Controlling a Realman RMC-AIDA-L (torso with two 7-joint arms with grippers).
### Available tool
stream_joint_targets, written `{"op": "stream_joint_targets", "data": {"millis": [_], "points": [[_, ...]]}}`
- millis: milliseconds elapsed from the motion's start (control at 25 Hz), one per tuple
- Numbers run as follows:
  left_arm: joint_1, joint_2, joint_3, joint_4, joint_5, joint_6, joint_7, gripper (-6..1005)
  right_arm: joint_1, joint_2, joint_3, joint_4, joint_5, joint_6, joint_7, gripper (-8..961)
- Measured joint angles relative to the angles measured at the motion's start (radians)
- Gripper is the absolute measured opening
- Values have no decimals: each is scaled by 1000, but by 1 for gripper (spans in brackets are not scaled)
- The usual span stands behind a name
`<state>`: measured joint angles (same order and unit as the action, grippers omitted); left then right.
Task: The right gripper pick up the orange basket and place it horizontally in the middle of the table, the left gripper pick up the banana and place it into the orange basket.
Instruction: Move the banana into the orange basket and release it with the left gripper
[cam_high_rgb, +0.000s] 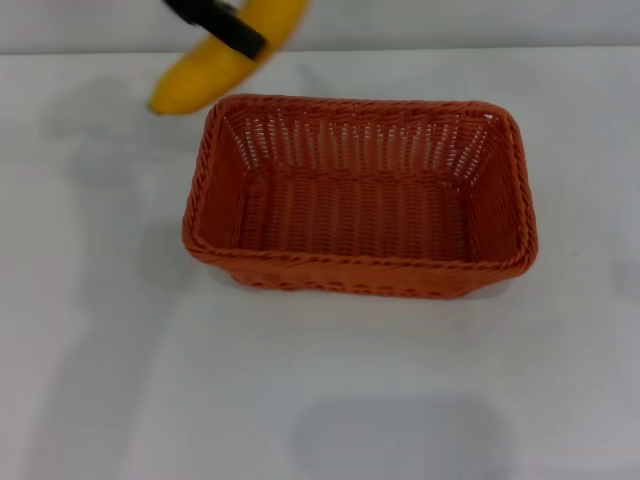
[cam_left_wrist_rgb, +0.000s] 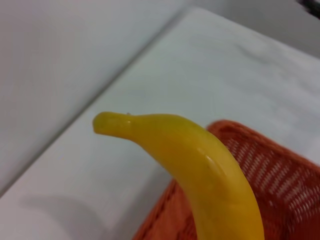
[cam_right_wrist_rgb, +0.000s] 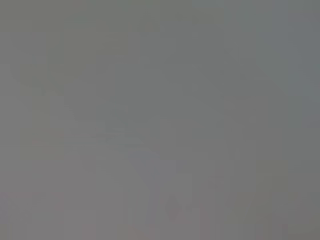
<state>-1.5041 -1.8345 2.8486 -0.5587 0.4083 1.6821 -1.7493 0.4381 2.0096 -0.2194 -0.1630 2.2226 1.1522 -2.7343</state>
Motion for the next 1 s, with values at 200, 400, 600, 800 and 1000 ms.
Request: {"op": "stream_joint_targets", "data": {"millis": [200, 400, 600, 800, 1000], "points": [[-121, -120, 0, 28, 151, -77, 87, 501, -4, 0, 0, 3, 0, 2, 3, 872], [-197, -232, -1, 44, 262, -170, 121, 503, -6, 2, 1, 5, 0, 6, 4, 872], [-196, -241, -2, 149, 299, -206, 100, 505, -16, 3, 2, 5, 0, 13, 4, 872], [-155, -244, -2, 216, 334, -257, 95, 507, -23, 3, 2, 5, 4, 34, 5, 872], [-119, -245, -3, 226, 341, -294, 95, 510, -24, 3, 3, 5, 12, 41, 5, 872]]}}
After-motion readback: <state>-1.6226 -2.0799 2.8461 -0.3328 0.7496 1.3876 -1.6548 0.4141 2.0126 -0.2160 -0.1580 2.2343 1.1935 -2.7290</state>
